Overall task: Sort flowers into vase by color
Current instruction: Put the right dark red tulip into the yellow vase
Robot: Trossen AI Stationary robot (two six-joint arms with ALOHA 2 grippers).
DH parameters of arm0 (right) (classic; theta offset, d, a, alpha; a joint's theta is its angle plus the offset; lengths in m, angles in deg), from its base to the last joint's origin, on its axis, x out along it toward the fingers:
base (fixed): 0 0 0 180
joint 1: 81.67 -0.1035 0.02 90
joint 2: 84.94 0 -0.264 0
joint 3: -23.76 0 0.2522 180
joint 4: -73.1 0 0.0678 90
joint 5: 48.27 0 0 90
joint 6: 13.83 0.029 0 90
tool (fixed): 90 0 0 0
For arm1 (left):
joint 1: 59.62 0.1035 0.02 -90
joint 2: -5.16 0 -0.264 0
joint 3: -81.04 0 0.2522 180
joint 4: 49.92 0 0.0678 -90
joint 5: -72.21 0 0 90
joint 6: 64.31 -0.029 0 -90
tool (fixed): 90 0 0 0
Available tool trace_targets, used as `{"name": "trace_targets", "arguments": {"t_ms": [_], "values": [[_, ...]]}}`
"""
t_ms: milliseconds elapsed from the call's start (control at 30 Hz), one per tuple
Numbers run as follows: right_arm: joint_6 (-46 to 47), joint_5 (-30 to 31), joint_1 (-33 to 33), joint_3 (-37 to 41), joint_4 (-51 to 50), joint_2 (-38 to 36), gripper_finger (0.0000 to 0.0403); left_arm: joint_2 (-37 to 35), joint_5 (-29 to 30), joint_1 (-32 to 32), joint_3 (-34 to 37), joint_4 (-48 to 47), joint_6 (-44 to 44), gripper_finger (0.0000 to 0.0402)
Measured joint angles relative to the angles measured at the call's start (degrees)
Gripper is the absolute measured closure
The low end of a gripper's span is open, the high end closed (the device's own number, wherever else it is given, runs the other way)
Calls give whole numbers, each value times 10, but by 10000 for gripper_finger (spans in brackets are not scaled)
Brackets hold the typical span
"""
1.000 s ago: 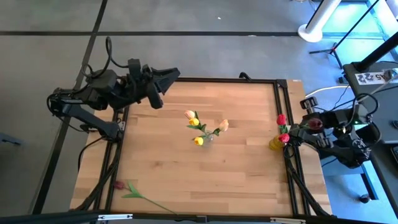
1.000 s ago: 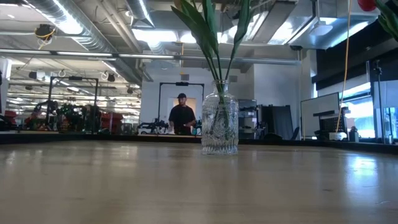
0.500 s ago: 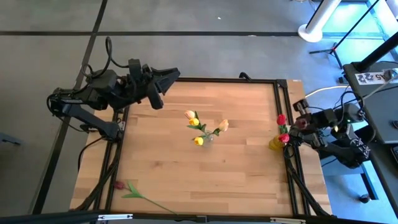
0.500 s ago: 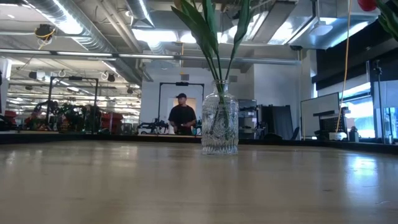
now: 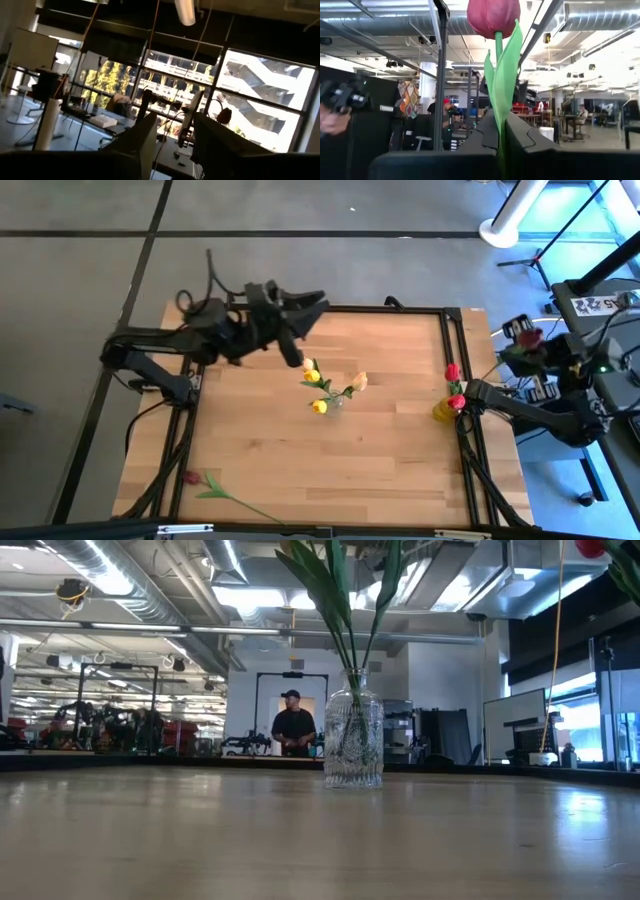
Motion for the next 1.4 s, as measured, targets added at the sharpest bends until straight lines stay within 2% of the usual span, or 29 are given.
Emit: {"name": "trace_targets", "arguments": {"t_ms": [233, 367, 600, 700, 867, 1000, 1133, 1400], "values": [[-43, 2, 0, -108, 22, 151, 400, 55, -58, 35, 0, 27, -1, 229], [-59, 22, 0, -157, 71, 235, 400, 80, -81, 57, 0, 40, -1, 212], [-77, 29, 0, -172, 151, 359, 400, 131, -131, 83, 0, 89, 0, 210], [-82, 30, 0, -172, 197, 407, 400, 159, -134, 95, 0, 109, 3, 210], [-59, 38, 0, -173, 252, 466, 400, 191, -177, 111, 0, 144, 4, 210], [-30, 45, 0, -172, 279, 494, 400, 196, -183, 126, 0, 137, -8, 210], [-29, 72, 0, -173, 289, 518, 400, 196, -220, 143, 0, 130, -14, 210], [-23, 89, 0, -172, 364, 576, 400, 196, -257, 169, 0, 100, -15, 210]]}}
